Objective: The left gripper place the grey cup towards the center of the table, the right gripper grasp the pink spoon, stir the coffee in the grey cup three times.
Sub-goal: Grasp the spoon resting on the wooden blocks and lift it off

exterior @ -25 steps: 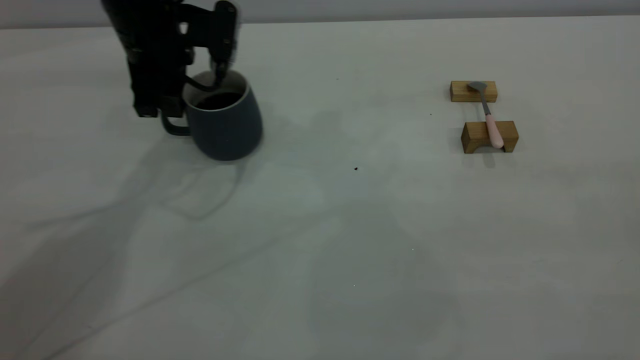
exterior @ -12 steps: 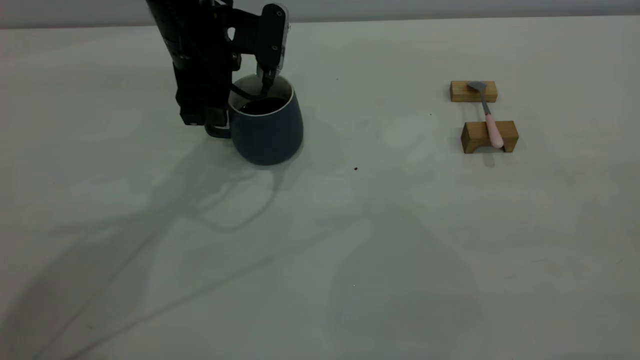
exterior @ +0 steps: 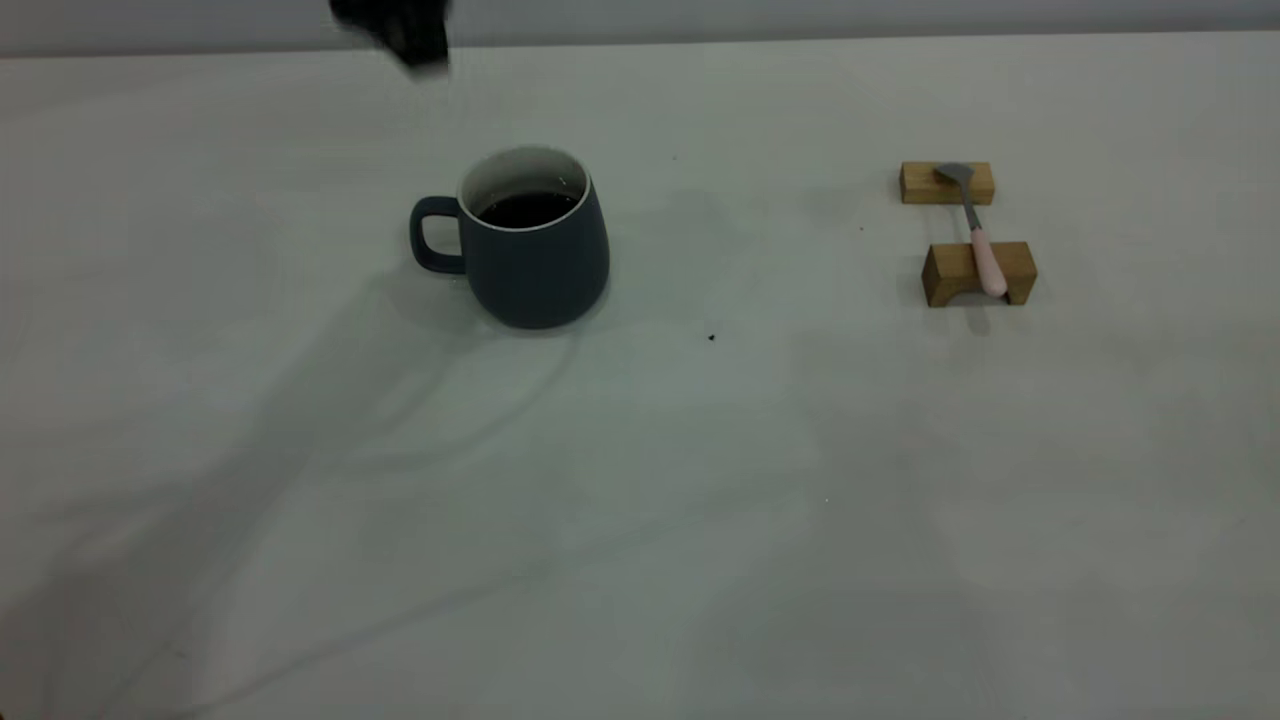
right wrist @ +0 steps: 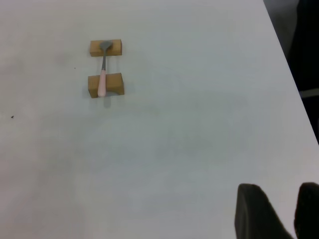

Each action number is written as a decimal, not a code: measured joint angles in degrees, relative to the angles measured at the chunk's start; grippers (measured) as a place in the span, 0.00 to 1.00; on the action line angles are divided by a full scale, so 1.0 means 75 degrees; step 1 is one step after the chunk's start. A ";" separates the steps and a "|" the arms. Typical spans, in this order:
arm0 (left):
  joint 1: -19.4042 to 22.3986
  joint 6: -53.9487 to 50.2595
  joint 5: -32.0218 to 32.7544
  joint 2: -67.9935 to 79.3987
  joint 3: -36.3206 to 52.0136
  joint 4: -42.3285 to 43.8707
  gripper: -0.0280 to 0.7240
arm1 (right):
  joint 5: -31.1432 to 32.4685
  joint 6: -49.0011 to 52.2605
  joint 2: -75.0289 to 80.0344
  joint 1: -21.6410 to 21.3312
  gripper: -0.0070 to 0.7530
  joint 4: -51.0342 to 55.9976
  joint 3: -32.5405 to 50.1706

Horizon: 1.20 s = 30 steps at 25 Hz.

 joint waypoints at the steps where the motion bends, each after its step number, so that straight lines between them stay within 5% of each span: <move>1: 0.0000 -0.0346 0.0277 -0.0271 0.0000 0.0000 0.83 | 0.0000 0.0000 0.0000 0.0000 0.32 0.0000 0.0000; 11: 0.0007 -0.4436 0.4090 -0.2777 0.0000 0.0058 0.60 | 0.0000 0.0000 -0.0009 0.0000 0.32 0.0000 0.0000; 17: 0.0007 -0.5165 0.4090 -0.4296 0.0588 0.0116 0.53 | 0.0000 0.0000 -0.0009 0.0000 0.32 0.0000 0.0000; 24: 0.0097 -0.5837 0.4090 -0.7587 0.2995 -0.0044 0.51 | 0.0000 0.0000 -0.0009 0.0000 0.32 0.0000 0.0000; 30: 0.1514 -0.5722 0.4053 -1.0899 0.5584 -0.0827 0.51 | 0.0000 0.0000 -0.0009 0.0000 0.32 0.0000 0.0000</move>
